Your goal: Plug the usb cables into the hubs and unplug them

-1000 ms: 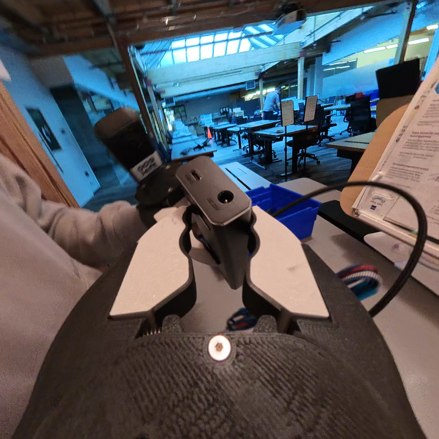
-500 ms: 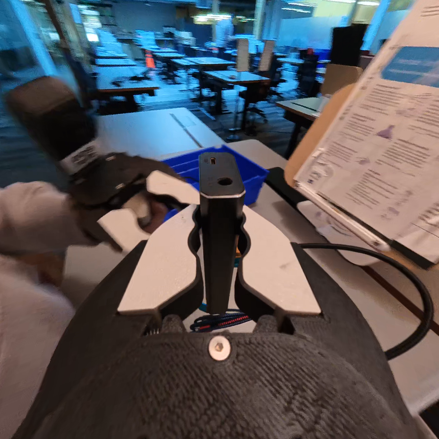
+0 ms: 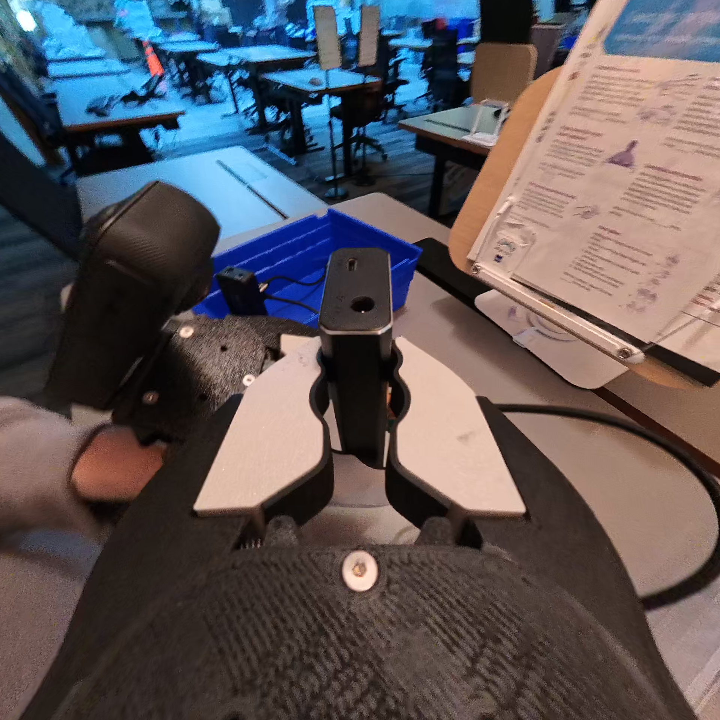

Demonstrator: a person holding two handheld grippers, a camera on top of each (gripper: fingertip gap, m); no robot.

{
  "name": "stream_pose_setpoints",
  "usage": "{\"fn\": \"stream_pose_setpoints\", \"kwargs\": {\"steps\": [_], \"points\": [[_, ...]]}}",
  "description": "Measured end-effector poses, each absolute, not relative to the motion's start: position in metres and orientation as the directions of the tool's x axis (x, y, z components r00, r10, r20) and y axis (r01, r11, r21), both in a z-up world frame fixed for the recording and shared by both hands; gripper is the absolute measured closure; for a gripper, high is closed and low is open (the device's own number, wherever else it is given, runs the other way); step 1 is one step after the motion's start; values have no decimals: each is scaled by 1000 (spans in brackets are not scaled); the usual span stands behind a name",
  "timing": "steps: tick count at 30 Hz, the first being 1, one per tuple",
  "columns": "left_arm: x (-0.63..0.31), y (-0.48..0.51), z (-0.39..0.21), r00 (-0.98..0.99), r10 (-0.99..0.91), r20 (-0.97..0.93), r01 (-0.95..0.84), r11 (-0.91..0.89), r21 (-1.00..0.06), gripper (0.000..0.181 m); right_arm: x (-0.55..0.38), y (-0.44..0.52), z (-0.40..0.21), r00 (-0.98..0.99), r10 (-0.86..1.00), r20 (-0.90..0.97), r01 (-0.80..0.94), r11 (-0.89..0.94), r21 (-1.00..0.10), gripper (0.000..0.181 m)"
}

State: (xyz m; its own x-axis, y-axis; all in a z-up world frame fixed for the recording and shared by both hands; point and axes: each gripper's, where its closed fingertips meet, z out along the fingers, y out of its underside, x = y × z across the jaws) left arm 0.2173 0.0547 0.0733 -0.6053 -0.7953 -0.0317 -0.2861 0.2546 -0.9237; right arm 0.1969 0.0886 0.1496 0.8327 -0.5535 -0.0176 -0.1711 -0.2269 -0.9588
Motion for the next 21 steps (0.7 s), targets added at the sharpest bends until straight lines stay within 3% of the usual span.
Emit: {"fn": "stream_pose_setpoints", "kwargs": {"steps": [5, 9, 13, 15, 17, 21], "points": [[200, 43, 81, -773, -624, 114, -250, 134, -959, 112, 176, 83, 147, 955, -293, 41, -79, -386, -919, 129], [175, 34, 89, -898, -411, 158, -213, 90, -973, 112, 178, 56, 140, 972, -149, 179, 54, -604, -795, 107], [153, 25, 87, -958, -239, 156, -191, 129, -973, 112, 172, 61, 156, 998, -63, 1, -34, -550, -835, 85], [146, 21, 87, -971, -195, 138, -169, 154, -973, 112, 157, 71, 162, 993, 49, -111, -72, -497, -865, 90], [145, 19, 86, -974, -182, 139, -171, 176, -970, 112, 144, 73, 149, 970, 140, -200, -90, -556, -826, 116], [143, 25, 89, -971, -162, 178, -203, 156, -967, 112, 148, 82, 153, 972, 94, -217, -146, -486, -862, 118]]}}
